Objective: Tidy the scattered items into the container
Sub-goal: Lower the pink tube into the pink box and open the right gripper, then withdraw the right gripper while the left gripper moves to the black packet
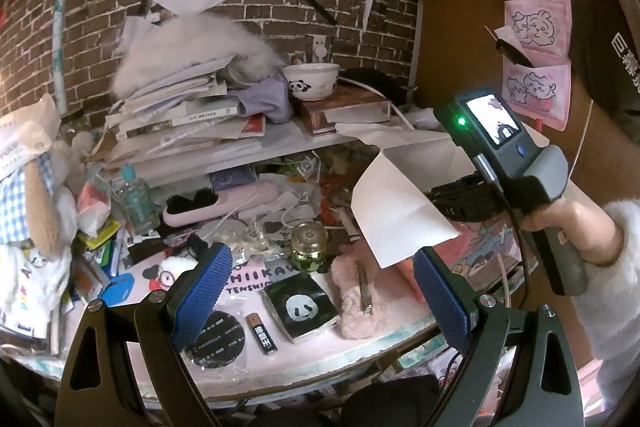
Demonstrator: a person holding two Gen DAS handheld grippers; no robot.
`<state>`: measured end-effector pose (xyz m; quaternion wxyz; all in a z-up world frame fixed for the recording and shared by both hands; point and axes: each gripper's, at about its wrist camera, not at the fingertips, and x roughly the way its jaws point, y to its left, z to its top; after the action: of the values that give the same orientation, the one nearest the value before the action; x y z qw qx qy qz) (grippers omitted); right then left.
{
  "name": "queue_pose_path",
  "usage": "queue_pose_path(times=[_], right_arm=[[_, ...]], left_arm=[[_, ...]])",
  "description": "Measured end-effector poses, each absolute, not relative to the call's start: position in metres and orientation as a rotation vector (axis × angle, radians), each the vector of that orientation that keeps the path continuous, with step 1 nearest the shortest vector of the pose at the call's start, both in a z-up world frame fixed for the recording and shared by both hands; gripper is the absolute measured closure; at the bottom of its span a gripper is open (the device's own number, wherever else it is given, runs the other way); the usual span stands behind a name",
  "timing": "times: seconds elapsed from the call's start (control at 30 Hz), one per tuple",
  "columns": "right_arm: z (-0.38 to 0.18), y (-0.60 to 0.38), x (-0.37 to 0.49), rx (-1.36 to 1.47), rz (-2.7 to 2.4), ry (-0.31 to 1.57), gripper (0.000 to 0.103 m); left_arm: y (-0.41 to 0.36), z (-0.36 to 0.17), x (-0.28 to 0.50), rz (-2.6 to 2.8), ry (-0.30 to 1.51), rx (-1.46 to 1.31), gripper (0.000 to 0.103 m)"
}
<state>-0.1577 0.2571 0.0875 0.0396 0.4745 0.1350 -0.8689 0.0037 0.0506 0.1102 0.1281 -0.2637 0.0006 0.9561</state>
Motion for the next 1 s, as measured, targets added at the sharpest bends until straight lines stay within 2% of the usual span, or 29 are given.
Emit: queue_pose_path(times=[0.27,0.4,0.5,0.6,0.83,1.0], right_arm=[[0.077,0.266,-0.174,1.627,-2.547,0.326,0.087],[0.077,0.266,-0.172,1.631,-2.548,0.346,0.087],[0.080,0.267,-0.169,1.616,-2.572,0.358,0.082],[0.086,0.269,-0.162,1.574,-2.597,0.352,0.077],[0.118,0.270,-0.125,1.375,-2.697,0.373,0.077],[0.154,0.264,-0.073,1.130,-2.773,0.374,0.077]], left_arm=[[0.050,0.110,0.003,2.780,0.005,-0.767,0.012],[0.049,0.109,0.003,2.778,-0.002,-0.770,0.012],[0.050,0.108,0.004,2.784,0.007,-0.776,0.012],[0.048,0.107,0.003,2.785,0.001,-0.782,0.012],[0.039,0.101,0.000,2.794,-0.004,-0.805,0.012],[0.029,0.091,-0.003,2.800,-0.017,-0.829,0.012]])
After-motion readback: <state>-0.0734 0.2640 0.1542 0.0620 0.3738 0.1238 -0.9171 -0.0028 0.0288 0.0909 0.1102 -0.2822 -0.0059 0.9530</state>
